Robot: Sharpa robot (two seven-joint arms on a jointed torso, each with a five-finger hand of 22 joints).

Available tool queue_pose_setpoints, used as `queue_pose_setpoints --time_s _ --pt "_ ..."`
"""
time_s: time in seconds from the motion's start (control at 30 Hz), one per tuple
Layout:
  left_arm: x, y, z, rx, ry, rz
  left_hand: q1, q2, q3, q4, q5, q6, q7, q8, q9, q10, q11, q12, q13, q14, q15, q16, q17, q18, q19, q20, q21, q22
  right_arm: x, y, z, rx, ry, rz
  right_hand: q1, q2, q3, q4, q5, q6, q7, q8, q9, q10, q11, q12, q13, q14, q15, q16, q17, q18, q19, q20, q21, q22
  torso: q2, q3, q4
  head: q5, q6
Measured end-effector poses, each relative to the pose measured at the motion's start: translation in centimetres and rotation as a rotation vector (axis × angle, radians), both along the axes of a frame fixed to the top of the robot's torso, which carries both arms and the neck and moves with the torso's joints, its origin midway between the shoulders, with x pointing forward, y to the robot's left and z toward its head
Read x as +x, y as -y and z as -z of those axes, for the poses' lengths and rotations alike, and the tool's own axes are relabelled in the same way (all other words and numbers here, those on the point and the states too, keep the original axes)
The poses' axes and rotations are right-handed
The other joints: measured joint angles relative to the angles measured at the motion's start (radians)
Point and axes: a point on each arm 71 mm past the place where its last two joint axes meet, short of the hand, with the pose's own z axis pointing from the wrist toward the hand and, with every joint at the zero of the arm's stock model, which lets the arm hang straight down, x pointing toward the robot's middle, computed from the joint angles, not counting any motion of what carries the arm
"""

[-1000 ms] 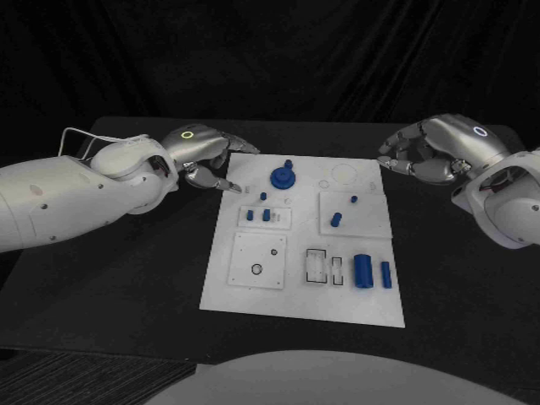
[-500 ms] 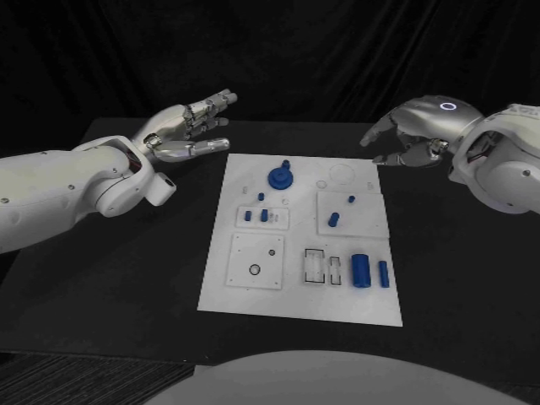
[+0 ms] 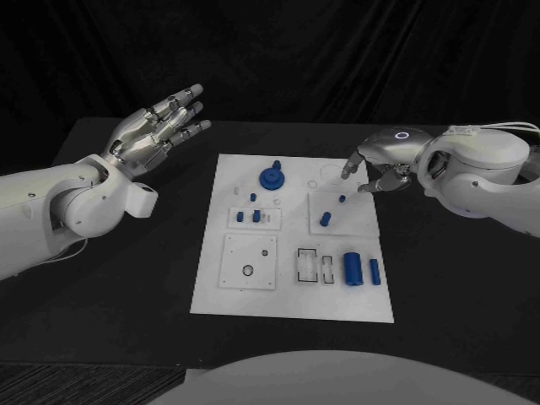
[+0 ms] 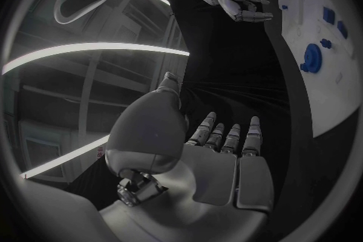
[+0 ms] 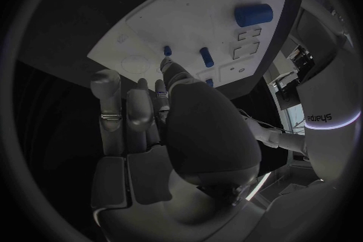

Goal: Assemble the parts on the task board

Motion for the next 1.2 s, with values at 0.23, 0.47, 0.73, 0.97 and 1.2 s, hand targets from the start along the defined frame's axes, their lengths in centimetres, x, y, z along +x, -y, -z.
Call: queue_pose_setpoints --time_s 0.23,0.47,0.73,0.97,1.2 --pt "-0.2 0.0 0.0 -0.036 -0.018 0.018 0.023 0.033 -0.021 -0.002 0.027 0.025 0.01 0.0 0.001 0.006 0.014 0.0 0.0 -0.002 0.016 0.0 0.0 0.005 0.007 0.022 0.0 -0.016 -0.2 -0.2 1.2 -0.013 -0.01 -0.014 -0.013 -0.005 0.007 0.007 -0.012 0.005 0.004 0.0 -0.003 0.06 -0.01 0.0 -0.019 0.019 -0.013 0.011 0.02 0.0 0.025 -0.01 0.023 0.0 -0.002 -0.0162 0.0086 -0.011 0.0" --pt "-0.4 0.0 0.3 -0.052 -0.039 0.036 0.02 0.059 -0.046 -0.001 0.027 0.043 0.028 0.005 0.003 0.014 0.035 0.0 0.002 0.016 0.041 0.0 0.005 0.005 0.038 0.052 0.008 0.021 -0.3 -0.9 2.4 -0.006 0.0 -0.036 -0.015 -0.003 0.022 0.0 0.013 0.012 0.011 0.0 -0.003 0.108 -0.009 0.018 -0.026 0.03 -0.014 0.011 0.029 0.0 0.036 -0.016 0.029 0.0 -0.004 -0.02 0.0111 -0.017 0.0" --pt "-0.4 0.2 0.4 -0.059 -0.056 0.053 0.019 0.074 -0.063 -0.004 0.027 0.051 0.03 0.005 0.004 0.028 0.05 0.001 0.007 0.027 0.052 0.012 0.009 0.005 0.055 0.069 0.018 0.046 -0.3 -1.3 3.5 0.0 0.005 -0.049 -0.015 -0.003 0.05 -0.003 0.067 0.025 0.024 0.0 -0.003 0.121 -0.007 0.018 -0.041 0.031 -0.015 0.011 0.028 0.0 0.037 -0.015 0.024 0.0 -0.005 -0.0194 0.0091 -0.013 0.0" --pt "-0.5 0.2 0.6 -0.059 -0.064 0.058 0.023 0.078 -0.069 -0.003 0.031 0.055 0.034 0.005 0.004 0.035 0.056 0.007 0.009 0.027 0.052 0.012 0.009 0.005 0.063 0.069 0.02 0.045 -0.2 -1.7 4.4 0.002 0.0 -0.058 -0.011 -0.007 0.102 -0.011 0.154 0.054 0.052 0.011 0.001 0.136 -0.005 0.011 -0.064 0.034 -0.013 0.011 0.025 0.0 0.04 -0.019 0.012 0.001 -0.005 -0.0208 0.0086 -0.009 0.0" --pt "-0.5 0.2 0.7 -0.057 -0.071 0.058 0.041 0.096 -0.087 -0.004 0.058 0.08 0.048 0.011 0.007 0.052 0.074 0.015 0.014 0.043 0.068 0.026 0.014 0.005 0.089 0.077 0.03 0.062 -0.1 -1.7 5.0 -0.003 -0.008 -0.057 -0.006 -0.012 0.139 -0.024 0.197 0.077 0.076 0.017 0.004 0.138 -0.007 -0.003 -0.082 0.034 -0.013 -0.005 0.009 0.0 0.04 -0.019 -0.015 0.001 -0.006 -0.0214 0.0086 -0.008 0.0"
